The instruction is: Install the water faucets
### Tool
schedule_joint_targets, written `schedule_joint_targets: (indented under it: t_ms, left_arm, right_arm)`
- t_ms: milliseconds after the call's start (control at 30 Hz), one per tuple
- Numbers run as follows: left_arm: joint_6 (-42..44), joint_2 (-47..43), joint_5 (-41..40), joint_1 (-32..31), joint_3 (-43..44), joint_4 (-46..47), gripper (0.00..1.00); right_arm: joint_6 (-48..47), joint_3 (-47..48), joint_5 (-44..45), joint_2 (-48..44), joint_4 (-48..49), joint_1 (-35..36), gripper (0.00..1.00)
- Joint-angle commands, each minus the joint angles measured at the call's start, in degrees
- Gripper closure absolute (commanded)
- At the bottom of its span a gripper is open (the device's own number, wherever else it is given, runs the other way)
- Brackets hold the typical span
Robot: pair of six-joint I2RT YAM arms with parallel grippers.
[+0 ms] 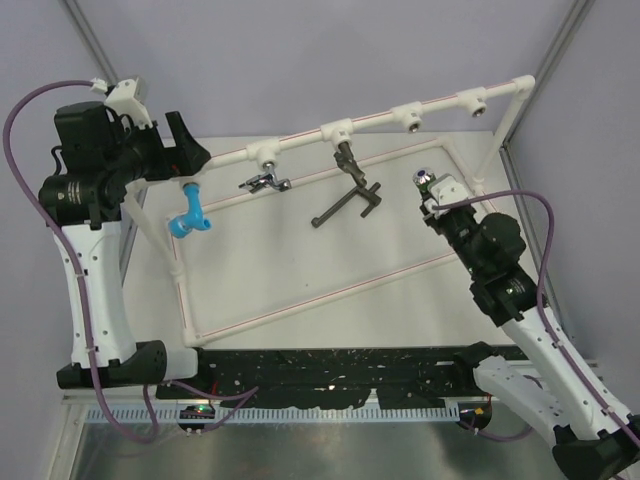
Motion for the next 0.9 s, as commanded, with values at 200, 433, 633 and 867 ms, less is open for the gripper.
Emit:
schedule_joint_targets:
  t_ms: [200, 433, 633, 867]
  left_arm:
    - [0.9, -6.7, -3.9, -1.2, -3.6, 0.9, 0.05]
    - [0.6, -13.2, -14.2, -1.2, -7.6, 6.2, 0.03]
    - [0.8, -20.0, -22.7, -1.2, -12.6, 6.4, 0.02]
    - [0.9, -32.5, -37.6, -1.1, -23.9, 9.9, 0.01]
  right_arm:
    - [-5.0, -5.3, -13.6, 2.3, 30.2, -6.5, 0.95]
    - [-11.9, -9.1, -9.8, 6.0, 47.2, -7.3, 0.95]
    - [-24.1, -10.6, -13.6, 8.6, 54.8, -8.7, 0.95]
    - [-24.2, -8.4, -21.0, 12.1, 54.3, -12.7, 0.95]
